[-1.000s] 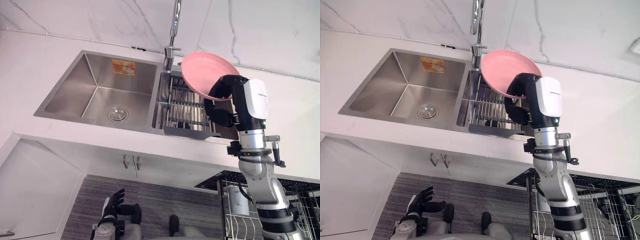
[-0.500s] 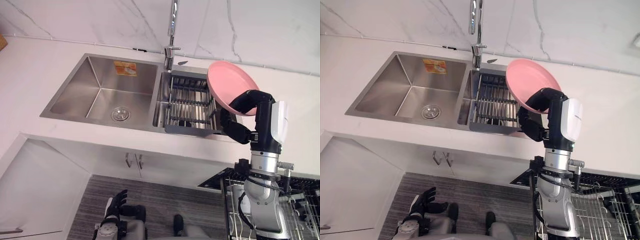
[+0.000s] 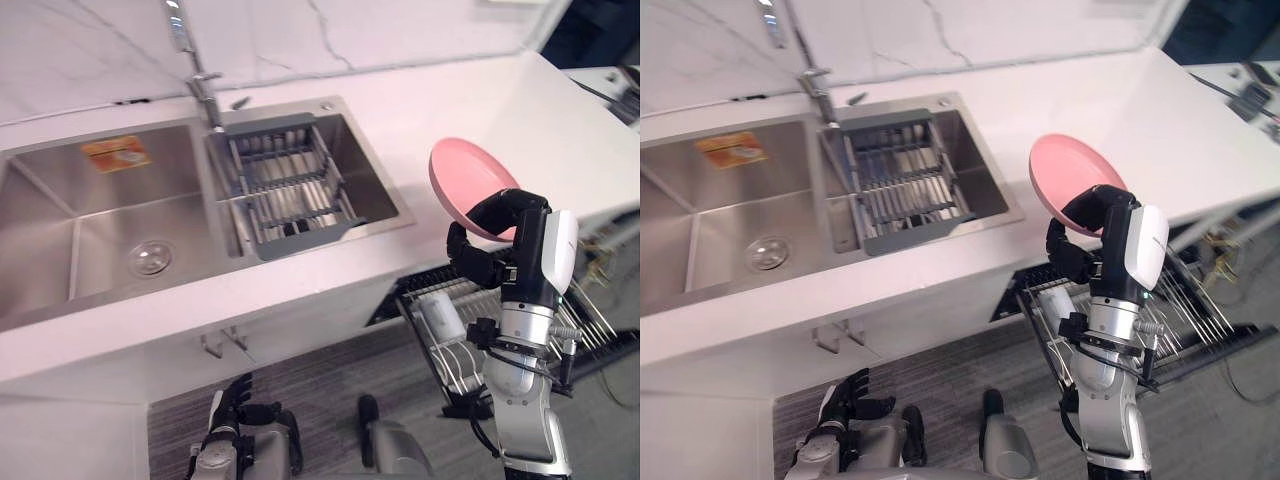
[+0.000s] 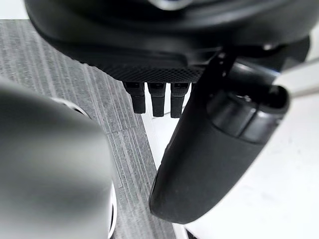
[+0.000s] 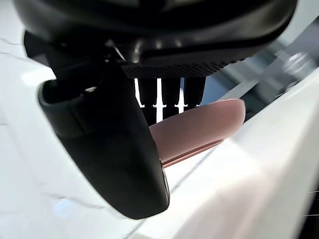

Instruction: Walk over to the sink, pick up the cup, carry it to the dishwasher, place the cup inside the dishwasher, then close the dishwasher door

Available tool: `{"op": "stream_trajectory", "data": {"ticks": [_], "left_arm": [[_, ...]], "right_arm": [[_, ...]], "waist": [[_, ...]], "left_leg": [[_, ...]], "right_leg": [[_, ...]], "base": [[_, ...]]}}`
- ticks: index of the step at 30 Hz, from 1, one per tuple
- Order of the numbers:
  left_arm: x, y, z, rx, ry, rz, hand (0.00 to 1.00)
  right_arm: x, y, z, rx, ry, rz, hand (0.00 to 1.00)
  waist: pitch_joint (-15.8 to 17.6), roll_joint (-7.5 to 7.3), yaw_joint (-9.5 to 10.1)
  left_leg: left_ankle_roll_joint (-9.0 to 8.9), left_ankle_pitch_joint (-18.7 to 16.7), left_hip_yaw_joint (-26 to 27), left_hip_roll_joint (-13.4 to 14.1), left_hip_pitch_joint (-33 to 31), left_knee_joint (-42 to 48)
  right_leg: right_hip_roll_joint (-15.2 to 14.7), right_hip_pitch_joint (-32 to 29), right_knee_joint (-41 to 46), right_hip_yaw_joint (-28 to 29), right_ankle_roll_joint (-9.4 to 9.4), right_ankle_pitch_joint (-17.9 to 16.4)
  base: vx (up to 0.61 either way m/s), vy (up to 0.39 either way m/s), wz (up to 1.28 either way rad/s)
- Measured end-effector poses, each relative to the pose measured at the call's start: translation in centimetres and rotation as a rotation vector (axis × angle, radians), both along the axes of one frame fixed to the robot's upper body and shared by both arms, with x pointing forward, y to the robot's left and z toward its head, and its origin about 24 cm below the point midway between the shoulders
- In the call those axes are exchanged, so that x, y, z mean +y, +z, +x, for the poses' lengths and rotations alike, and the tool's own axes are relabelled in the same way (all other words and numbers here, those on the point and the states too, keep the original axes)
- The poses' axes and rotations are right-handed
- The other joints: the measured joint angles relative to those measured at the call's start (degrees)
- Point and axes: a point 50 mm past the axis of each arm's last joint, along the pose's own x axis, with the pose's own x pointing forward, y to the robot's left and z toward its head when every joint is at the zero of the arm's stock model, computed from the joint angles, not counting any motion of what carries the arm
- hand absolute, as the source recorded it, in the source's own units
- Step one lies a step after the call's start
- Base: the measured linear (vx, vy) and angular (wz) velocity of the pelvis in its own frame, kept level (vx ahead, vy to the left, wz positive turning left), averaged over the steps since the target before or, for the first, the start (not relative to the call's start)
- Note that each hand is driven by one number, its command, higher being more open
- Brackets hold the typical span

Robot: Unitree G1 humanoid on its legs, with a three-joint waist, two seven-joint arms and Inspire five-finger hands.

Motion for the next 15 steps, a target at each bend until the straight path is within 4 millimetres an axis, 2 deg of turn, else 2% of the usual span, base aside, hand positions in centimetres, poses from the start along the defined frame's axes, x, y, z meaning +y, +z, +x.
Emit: {"op": "stream_trajectory", "data": {"ticks": [1,2,3,4,6,10,15], "left_arm": [[0.0,0.0,0.0,0.000,-0.001,0.001,0.90],[0.1,0.0,0.0,-0.002,-0.002,0.003,0.90],[0.1,0.0,0.0,0.005,-0.002,0.003,0.90],[0.1,0.0,-0.1,0.006,-0.004,0.002,0.90],[0.1,-0.1,-0.2,0.009,-0.010,-0.001,0.90],[0.1,-0.3,-0.4,0.024,-0.023,0.000,0.90],[-0.4,-0.7,-1.2,0.059,-0.033,-0.008,0.90]], "right_arm": [[0.0,-0.2,0.0,0.008,-0.002,-0.003,0.30],[-0.1,-0.6,0.2,0.027,-0.008,-0.008,0.30],[-0.5,-1.3,0.4,0.063,-0.022,-0.009,0.30],[-0.9,-1.8,0.3,0.086,-0.038,-0.006,0.30],[-2.3,-3.2,0.3,0.157,-0.105,0.005,0.30],[-3.9,-4.0,-0.3,0.195,-0.175,0.009,0.30],[-5.4,-5.0,-2.0,0.244,-0.238,0.019,0.30]], "waist": [[-0.07,-0.14,0.02],[-0.32,-0.65,0.29],[-0.45,-0.02,0.20],[-0.52,0.13,0.13],[-0.61,0.06,0.25],[-0.78,0.24,-0.28],[-2.37,1.56,-0.43]], "left_leg": [[-0.15,-0.20,0.60,-0.01,0.07,0.00],[-1.20,-0.83,1.93,-0.14,0.15,0.13],[-1.77,-0.62,1.21,-0.04,0.15,0.11],[-1.60,-0.37,-0.05,-0.25,0.22,0.12],[-2.01,-0.01,-2.06,-0.31,0.98,-0.56],[-2.65,1.11,-3.65,-1.07,2.62,-2.65],[-2.65,1.61,-3.69,-2.33,5.16,-4.95]], "right_leg": [[-0.01,1.04,-1.05,-0.35,0.20,-1.25],[-0.09,3.44,-6.59,-0.87,1.31,-2.43],[0.73,4.32,-9.76,-0.47,2.35,-0.97],[1.17,4.76,-10.69,-0.29,2.71,-0.22],[2.47,5.97,-13.17,1.00,2.48,1.05],[2.79,8.14,-16.94,2.42,3.06,2.93],[2.18,11.20,-20.07,2.29,3.82,3.44]], "base": [[0.02,-0.037,-0.64],[0.01,-0.047,-0.60],[0.03,-0.052,-0.53],[0.04,-0.028,-0.34],[0.08,-0.041,-0.34],[0.10,-0.015,-0.27],[0.07,0.019,0.01]]}}
